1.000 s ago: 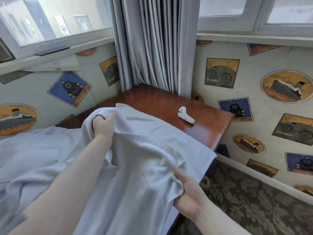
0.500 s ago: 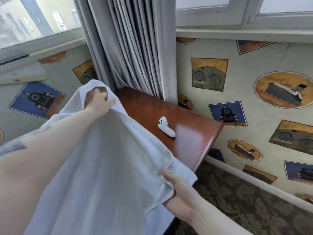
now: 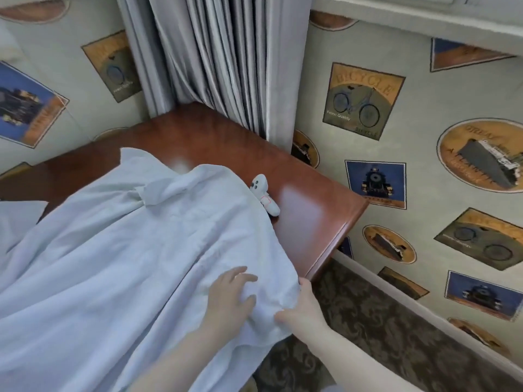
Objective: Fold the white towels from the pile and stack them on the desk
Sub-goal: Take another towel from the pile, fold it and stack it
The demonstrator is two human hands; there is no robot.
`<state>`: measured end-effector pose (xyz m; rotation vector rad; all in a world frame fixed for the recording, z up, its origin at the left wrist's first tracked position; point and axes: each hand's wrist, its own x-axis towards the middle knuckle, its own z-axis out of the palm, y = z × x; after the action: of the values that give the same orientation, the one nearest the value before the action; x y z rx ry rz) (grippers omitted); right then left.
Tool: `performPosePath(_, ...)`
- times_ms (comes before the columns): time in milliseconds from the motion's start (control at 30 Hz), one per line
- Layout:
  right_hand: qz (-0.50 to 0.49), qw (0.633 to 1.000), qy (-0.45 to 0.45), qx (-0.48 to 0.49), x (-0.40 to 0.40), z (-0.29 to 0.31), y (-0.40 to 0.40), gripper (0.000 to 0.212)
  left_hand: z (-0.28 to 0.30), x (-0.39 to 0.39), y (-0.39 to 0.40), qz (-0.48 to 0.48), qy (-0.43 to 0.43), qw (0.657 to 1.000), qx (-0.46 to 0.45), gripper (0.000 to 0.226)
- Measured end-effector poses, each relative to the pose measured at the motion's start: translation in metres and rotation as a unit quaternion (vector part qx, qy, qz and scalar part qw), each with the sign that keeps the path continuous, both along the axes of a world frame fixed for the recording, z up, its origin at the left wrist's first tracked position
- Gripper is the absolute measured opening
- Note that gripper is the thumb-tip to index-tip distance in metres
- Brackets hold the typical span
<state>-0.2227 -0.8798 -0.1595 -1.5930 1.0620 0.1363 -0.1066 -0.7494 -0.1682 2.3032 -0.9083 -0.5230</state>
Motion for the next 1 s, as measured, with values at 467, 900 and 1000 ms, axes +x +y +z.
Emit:
performPosePath(467,0.174,0.982,-0.007,0.076,0.022,-0.012,-0.075,0.027,0.012,-0.071,0.0,0.135,0.045,0.944,0.299,0.104)
performPosePath(900,0.15,0.963,0.143,0.173,0.006,-0.005,-0.088,0.04,-0.006,-0.119,-0.023,0.343,0.096,0.872,0.337,0.09)
performPosePath(1000,0.134,0.957,0.138,0.218,0.002,-0.012,-0.093,0.046,-0.007,-0.117,-0.028,0.349,0.107,0.869,0.334,0.083)
